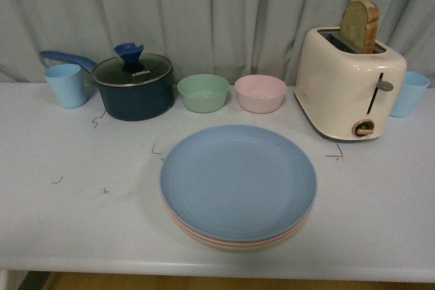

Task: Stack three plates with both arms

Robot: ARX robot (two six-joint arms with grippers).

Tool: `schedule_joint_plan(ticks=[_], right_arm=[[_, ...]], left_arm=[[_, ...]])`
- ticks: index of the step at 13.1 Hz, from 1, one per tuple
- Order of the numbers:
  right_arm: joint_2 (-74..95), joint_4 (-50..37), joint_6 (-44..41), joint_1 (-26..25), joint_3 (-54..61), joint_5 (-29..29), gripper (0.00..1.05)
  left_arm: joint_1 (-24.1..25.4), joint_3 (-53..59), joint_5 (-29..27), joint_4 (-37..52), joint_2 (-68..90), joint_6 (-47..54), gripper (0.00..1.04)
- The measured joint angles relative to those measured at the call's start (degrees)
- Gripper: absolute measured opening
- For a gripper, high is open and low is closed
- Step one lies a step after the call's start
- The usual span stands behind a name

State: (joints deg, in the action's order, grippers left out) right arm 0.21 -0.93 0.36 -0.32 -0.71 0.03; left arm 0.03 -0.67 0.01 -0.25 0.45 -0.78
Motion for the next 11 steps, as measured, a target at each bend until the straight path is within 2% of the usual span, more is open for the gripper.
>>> schedule_joint_plan(ticks=[2, 9, 11], right_arm=[[0.02, 1.05, -0.02, 0.00, 0.04, 0.02, 0.03], [0.02, 1.11, 0.00, 0.00, 0.04, 0.02, 0.99], [0.02, 1.14, -0.02, 0.00, 0.04, 0.02, 0.98]], left_arm=[[0.00, 0.00, -0.02, 0.07, 0.00, 0.00, 0.98], [0.00, 0.00, -0.02, 0.07, 0.00, 0.00, 0.98], [0.00, 0.00, -0.02, 0.07, 0.00, 0.00, 0.98]])
